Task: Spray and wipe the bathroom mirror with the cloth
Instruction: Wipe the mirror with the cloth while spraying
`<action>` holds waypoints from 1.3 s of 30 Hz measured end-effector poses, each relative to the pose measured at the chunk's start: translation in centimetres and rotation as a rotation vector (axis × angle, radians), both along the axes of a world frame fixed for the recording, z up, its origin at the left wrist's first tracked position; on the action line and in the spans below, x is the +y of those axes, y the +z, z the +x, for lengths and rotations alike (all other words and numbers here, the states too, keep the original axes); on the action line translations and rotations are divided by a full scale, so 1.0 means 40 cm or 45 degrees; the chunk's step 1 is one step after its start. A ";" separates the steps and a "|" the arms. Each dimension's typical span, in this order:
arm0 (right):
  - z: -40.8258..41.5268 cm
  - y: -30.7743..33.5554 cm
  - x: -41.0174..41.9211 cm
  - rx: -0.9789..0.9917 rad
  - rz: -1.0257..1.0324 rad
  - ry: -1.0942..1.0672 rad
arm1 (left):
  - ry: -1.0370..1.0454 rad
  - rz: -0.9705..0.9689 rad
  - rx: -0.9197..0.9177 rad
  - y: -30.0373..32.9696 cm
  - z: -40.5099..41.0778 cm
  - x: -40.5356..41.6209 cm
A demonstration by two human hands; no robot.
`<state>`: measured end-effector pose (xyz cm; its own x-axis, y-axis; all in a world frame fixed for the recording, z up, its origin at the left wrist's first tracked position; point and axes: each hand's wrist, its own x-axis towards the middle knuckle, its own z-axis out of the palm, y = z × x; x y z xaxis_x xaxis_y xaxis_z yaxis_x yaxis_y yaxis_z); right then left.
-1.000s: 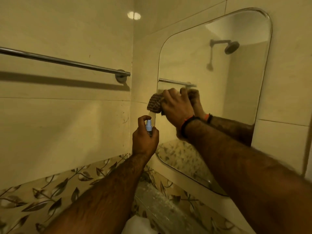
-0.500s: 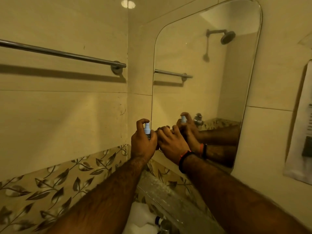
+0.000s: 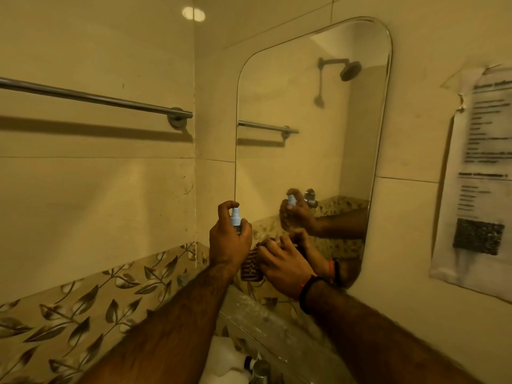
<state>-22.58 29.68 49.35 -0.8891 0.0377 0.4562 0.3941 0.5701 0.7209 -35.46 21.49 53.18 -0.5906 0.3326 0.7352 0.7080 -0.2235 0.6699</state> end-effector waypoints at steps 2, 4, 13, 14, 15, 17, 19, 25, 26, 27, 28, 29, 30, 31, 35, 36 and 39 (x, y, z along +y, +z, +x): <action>0.017 0.018 -0.002 0.025 0.018 0.028 | -0.012 0.007 -0.004 0.005 0.008 0.001; 0.033 0.038 -0.007 0.034 0.027 0.037 | -0.030 0.006 -0.017 0.012 0.017 0.000; 0.064 0.245 -0.030 0.107 0.098 -0.076 | -0.093 0.014 -0.011 0.063 0.042 -0.014; 0.063 0.280 -0.036 0.122 0.114 -0.116 | -0.094 0.022 -0.005 0.068 0.042 -0.016; 0.062 0.315 -0.041 0.141 0.135 -0.151 | -0.101 0.031 -0.001 0.074 0.042 -0.018; 0.057 0.379 -0.051 0.184 0.152 -0.197 | -0.114 0.045 0.014 0.085 0.042 -0.021; 0.048 0.434 -0.060 0.226 0.150 -0.223 | -0.106 0.053 0.022 0.099 0.042 -0.022; 0.021 0.582 -0.063 0.333 0.214 -0.295 | -0.107 0.118 0.010 0.153 0.020 -0.018; 0.019 0.606 -0.064 0.353 0.219 -0.304 | -0.101 0.134 0.014 0.160 0.014 -0.018; 0.019 0.631 -0.065 0.369 0.224 -0.314 | -0.091 0.149 0.025 0.167 0.009 -0.018; 0.020 0.653 -0.068 0.381 0.230 -0.323 | -0.084 0.163 0.039 0.173 0.004 -0.018; 0.021 0.675 -0.070 0.395 0.236 -0.330 | -0.083 0.174 0.047 0.178 -0.001 -0.018; 0.023 0.695 -0.073 0.410 0.239 -0.337 | -0.085 0.183 0.051 0.182 -0.005 -0.017; 0.025 0.714 -0.075 0.427 0.239 -0.342 | -0.085 0.188 0.053 0.185 -0.008 -0.016; 0.022 0.757 -0.074 0.472 0.232 -0.348 | -0.089 0.197 0.048 0.190 -0.024 -0.009; 0.019 0.762 -0.071 0.481 0.232 -0.341 | -0.090 0.199 0.046 0.191 -0.027 -0.008; 0.010 0.768 -0.059 0.506 0.263 -0.339 | -0.092 0.198 0.040 0.193 -0.035 -0.006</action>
